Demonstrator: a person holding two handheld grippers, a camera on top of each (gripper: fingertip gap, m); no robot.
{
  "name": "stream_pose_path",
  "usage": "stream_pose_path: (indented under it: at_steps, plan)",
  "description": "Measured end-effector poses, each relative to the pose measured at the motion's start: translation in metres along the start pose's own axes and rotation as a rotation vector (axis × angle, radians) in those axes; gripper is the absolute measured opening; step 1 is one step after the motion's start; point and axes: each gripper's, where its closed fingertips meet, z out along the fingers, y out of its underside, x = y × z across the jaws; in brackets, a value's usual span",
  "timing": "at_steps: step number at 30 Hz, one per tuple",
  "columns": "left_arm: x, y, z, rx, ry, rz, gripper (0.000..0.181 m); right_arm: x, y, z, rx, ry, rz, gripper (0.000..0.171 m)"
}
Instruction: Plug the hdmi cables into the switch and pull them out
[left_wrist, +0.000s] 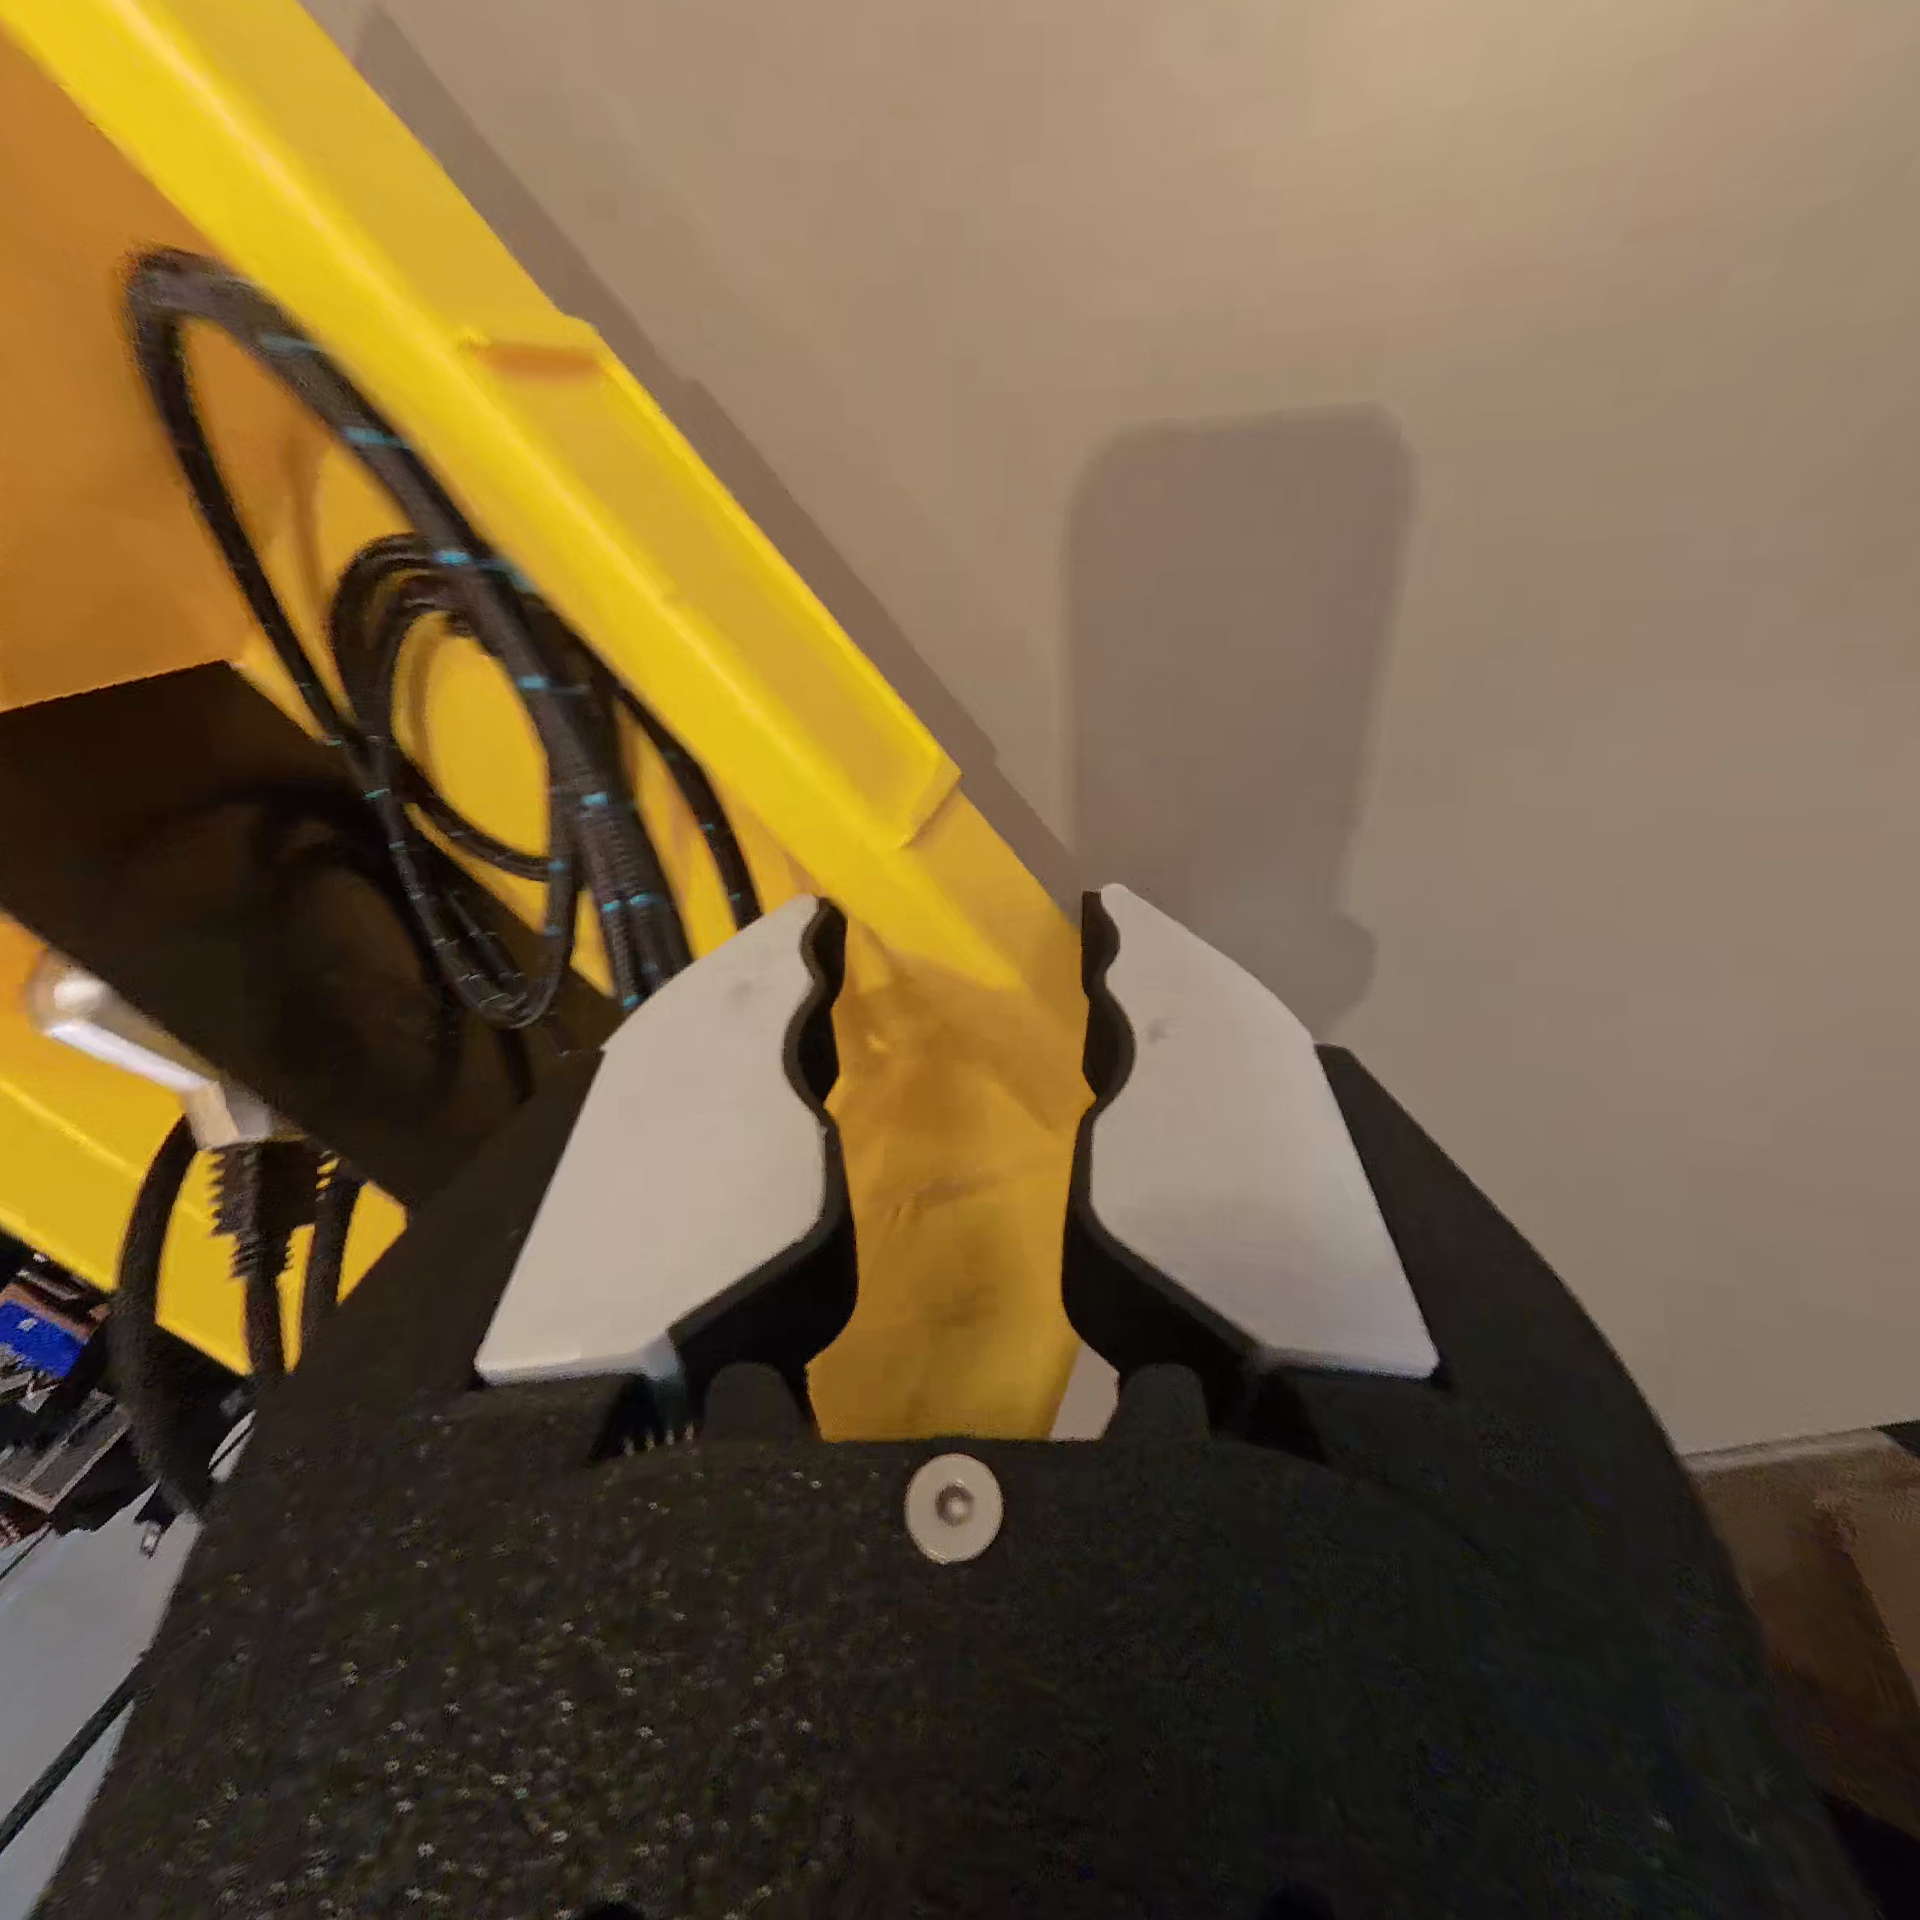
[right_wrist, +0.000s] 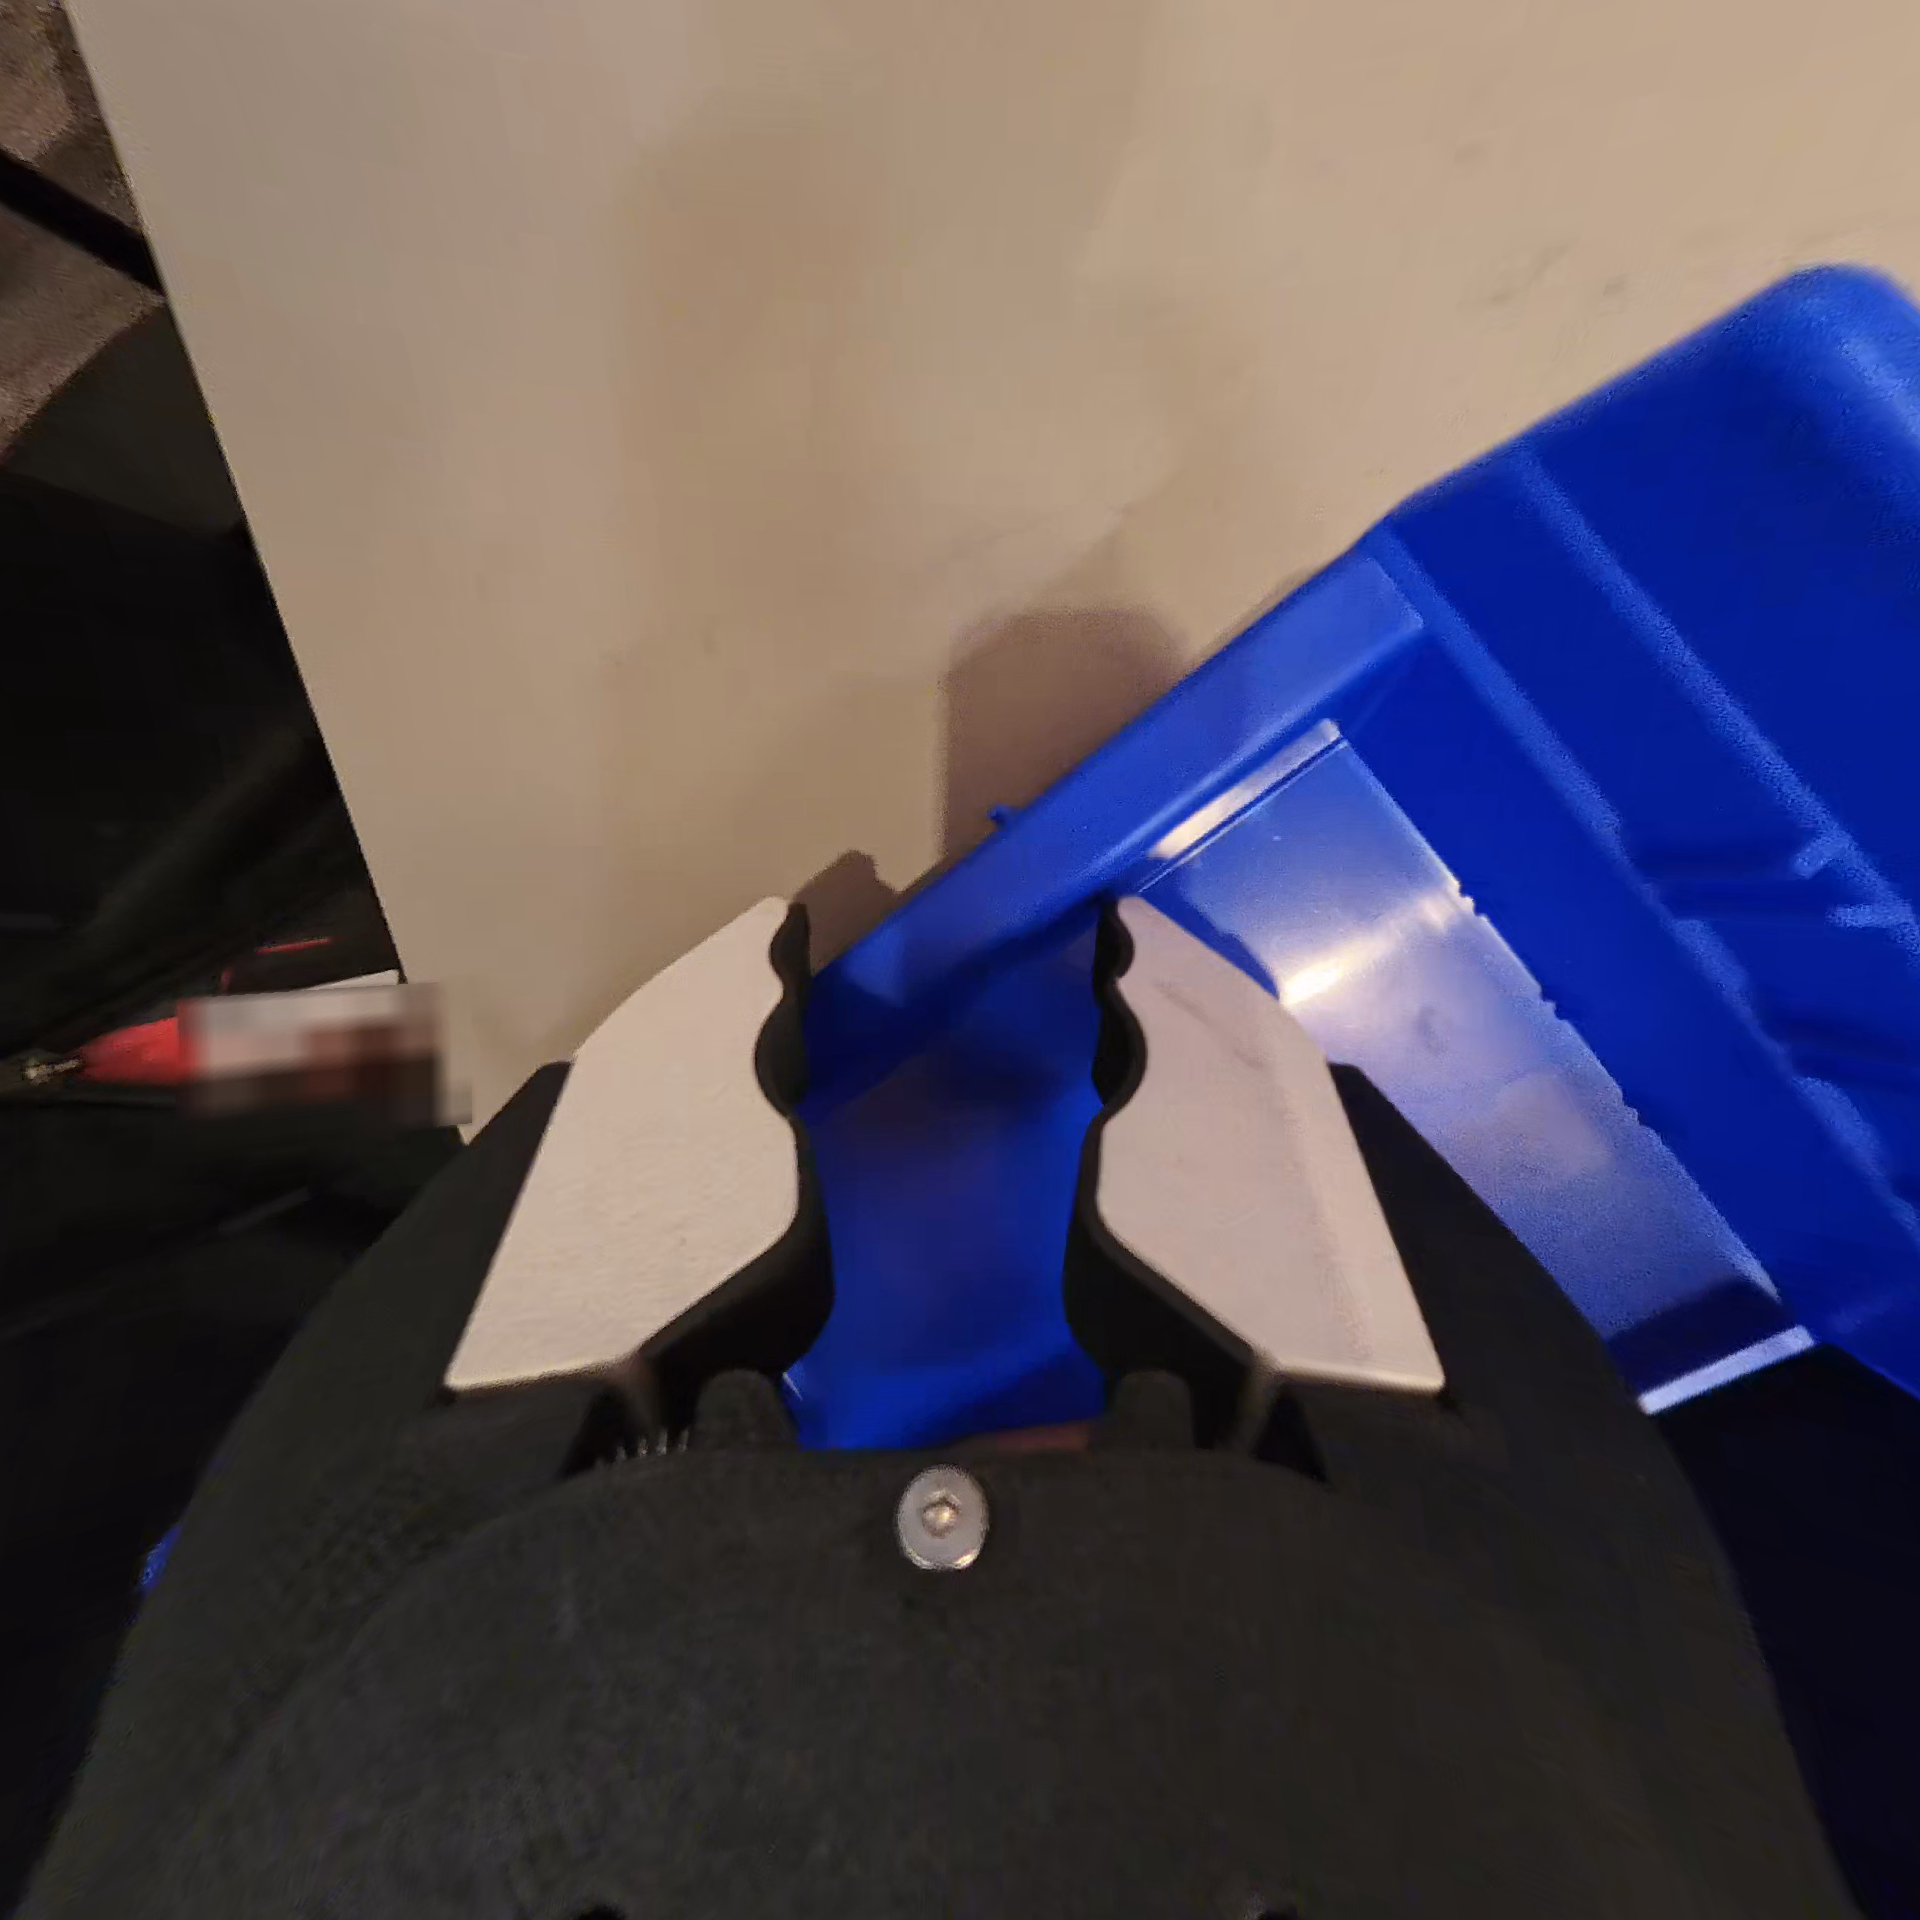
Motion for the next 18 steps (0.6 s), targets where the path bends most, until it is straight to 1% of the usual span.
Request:
stream_pose_path:
  at_steps: [2,5,7,9,12,14,16,17,18]
  plan:
    - [0.003,0.006,0.009,-0.036,-0.001,0.028,0.044,-0.002,0.001,0.001,-0.010,0.003,-0.037,0.054]
    - [0.003,0.022,0.011,-0.044,0.002,0.048,0.043,-0.002,0.013,-0.005,-0.049,0.007,-0.111,0.053]
    - [0.004,0.043,0.013,-0.069,0.018,0.070,0.040,-0.003,0.025,-0.012,-0.074,0.002,-0.166,0.052]
    - [0.007,0.071,0.016,-0.107,0.067,0.085,0.038,-0.002,0.041,-0.021,-0.116,0.011,-0.220,0.049]
    - [0.003,0.111,0.018,-0.134,0.117,0.041,0.044,0.009,0.070,-0.039,-0.201,0.074,-0.259,0.043]
    - [0.001,0.127,0.015,-0.099,0.138,-0.008,0.047,0.020,0.090,-0.053,-0.262,0.139,-0.261,0.038]
    - [0.001,0.130,0.008,-0.022,0.131,-0.013,0.051,0.032,0.110,-0.068,-0.317,0.226,-0.249,0.034]
    - [0.003,0.126,0.004,0.026,0.129,-0.012,0.051,0.038,0.117,-0.074,-0.328,0.271,-0.232,0.036]
    - [0.005,0.121,0.002,0.057,0.124,-0.013,0.050,0.040,0.122,-0.078,-0.322,0.300,-0.206,0.042]
